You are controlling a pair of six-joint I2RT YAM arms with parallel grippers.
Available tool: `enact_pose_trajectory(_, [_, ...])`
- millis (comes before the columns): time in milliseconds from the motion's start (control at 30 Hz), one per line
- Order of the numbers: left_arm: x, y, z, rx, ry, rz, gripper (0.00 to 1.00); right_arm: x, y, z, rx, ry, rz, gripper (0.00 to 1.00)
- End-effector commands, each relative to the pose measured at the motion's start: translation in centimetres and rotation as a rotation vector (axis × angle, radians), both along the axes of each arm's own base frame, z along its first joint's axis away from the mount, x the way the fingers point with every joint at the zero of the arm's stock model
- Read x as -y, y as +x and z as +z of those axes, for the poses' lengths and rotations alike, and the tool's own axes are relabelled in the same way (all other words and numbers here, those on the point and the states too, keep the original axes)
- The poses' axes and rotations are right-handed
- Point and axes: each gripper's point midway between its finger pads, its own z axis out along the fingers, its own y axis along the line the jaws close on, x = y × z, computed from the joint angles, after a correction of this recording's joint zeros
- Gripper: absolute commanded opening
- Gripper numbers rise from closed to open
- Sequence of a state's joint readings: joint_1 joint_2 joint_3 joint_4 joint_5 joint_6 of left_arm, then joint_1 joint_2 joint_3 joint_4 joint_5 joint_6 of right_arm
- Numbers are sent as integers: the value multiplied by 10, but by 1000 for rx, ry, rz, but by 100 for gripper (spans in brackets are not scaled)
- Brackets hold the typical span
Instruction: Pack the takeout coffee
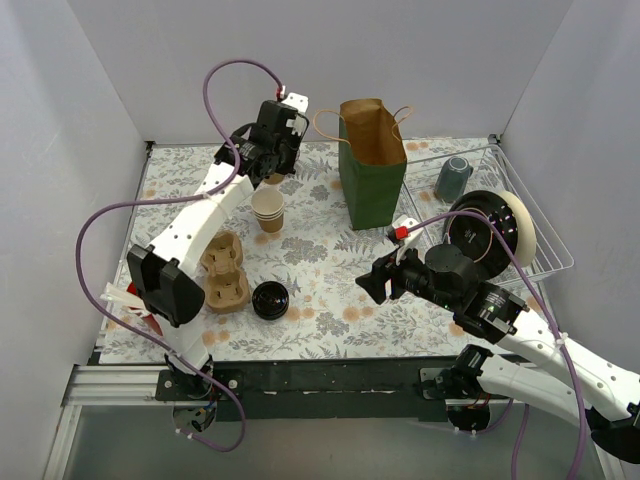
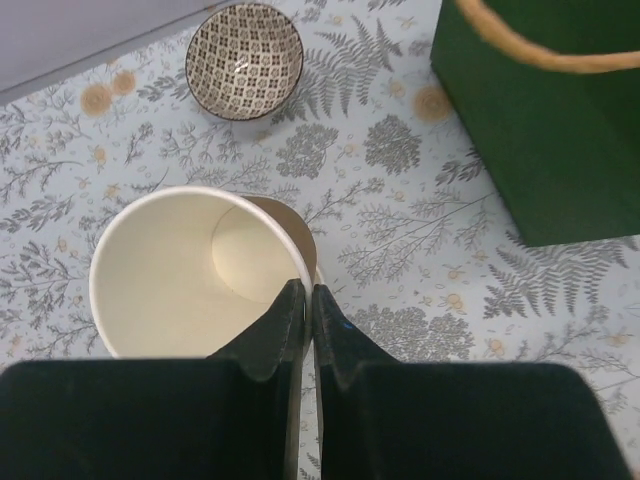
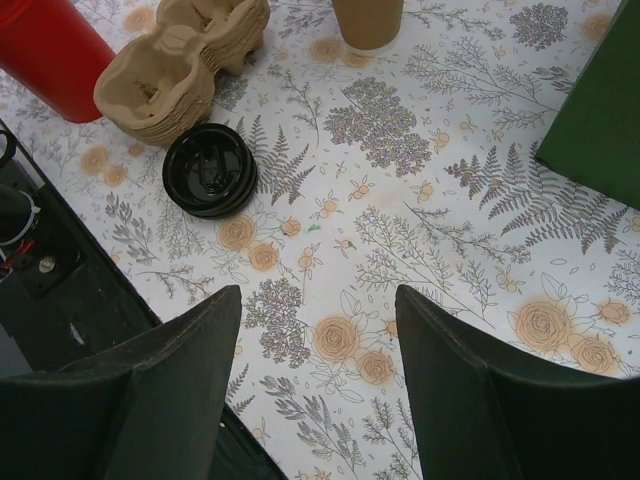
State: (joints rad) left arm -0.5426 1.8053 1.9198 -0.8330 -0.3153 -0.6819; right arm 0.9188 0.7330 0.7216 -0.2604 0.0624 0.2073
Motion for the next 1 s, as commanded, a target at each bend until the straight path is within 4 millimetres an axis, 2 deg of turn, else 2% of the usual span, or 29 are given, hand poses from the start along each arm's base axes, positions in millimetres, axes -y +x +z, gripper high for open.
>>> enact_pose_trajectory(0, [11,-37,68,67,-147,-99,0,-4,4,14,25,51,-15,71])
enact_pose_trajectory(67, [25,-51,77,66,-214,-150,0,0,5,11,23,51,-41,70])
enact_pose_trajectory(100, [31,-64,81,56,-249,-191,0,1,5,10,19,50,-46,71])
enact_pose_trajectory(200, [56,-91,78,29,-306,-259,0,7,3,10,5,60,-66,70])
enact_pose_trajectory(233, [69,-107,69,12,-307,-294,0,8,2,11,-4,67,-74,70])
enact_pose_trajectory(433, [113,-156,29,-31,-269,-318,0,23,-9,7,-35,70,-94,70])
enact_pose_trajectory(467, [113,-160,8,-55,-236,-300,0,27,-11,6,-37,77,-100,70])
enact_pose_trajectory(533, [125,-173,-11,-83,-216,-304,0,32,-13,1,-45,75,-109,70])
enact_pose_trajectory(567, [126,-175,-31,-109,-174,-290,0,35,-15,-1,-45,85,-115,70])
enact_pose_trajectory(633, [134,-186,-50,-140,-147,-288,0,39,-18,-4,-51,88,-119,70])
enact_pose_trajectory(800, [141,-193,-99,-198,-58,-259,0,48,-24,0,-40,110,-129,70])
enact_pose_trajectory(967, [153,-188,-118,-207,-33,-260,0,53,-24,4,-27,120,-141,70])
